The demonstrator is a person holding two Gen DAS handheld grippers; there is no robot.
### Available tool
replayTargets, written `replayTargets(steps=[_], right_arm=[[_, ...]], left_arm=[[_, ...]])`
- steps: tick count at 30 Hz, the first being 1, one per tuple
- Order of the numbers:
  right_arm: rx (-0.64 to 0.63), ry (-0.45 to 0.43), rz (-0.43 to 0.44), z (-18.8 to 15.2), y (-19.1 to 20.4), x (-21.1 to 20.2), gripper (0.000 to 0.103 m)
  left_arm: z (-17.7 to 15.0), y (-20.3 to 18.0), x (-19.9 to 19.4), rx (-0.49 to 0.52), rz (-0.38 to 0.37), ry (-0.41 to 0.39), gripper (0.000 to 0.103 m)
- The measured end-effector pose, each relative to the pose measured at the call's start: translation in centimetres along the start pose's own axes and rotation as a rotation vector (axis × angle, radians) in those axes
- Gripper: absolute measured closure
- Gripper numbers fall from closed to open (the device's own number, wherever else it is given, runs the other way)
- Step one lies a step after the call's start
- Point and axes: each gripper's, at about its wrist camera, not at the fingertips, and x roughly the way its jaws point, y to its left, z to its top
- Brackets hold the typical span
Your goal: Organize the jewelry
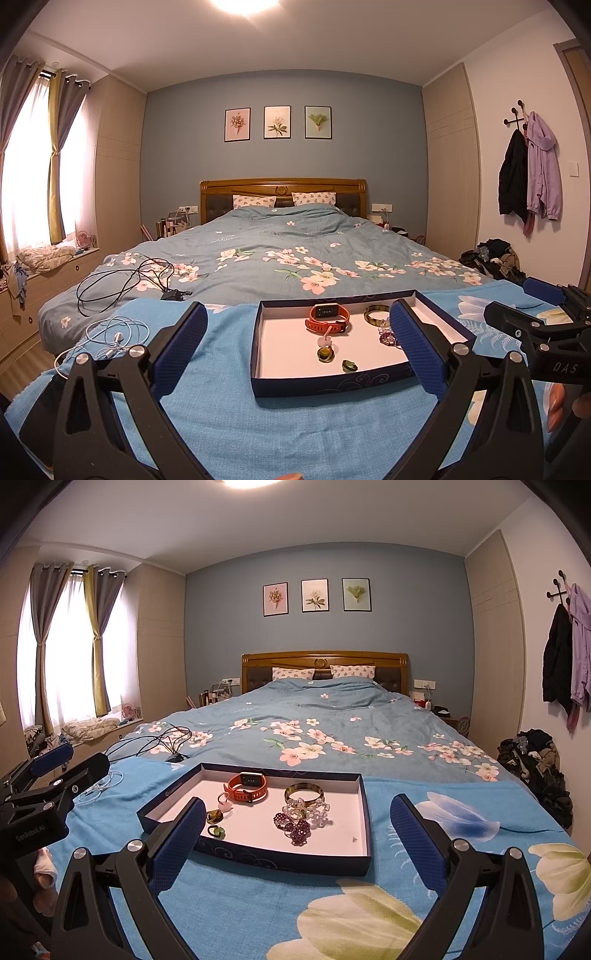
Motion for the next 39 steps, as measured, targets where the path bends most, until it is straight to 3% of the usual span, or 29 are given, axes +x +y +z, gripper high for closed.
replayTargets(steps=[39], right_arm=[[0.004,-0.005,0.001,0.13,0.04,0.1,0.006]], left_arm=[[-0.09,-0.19,0.1,0.004,0.004,0.0,0.006]])
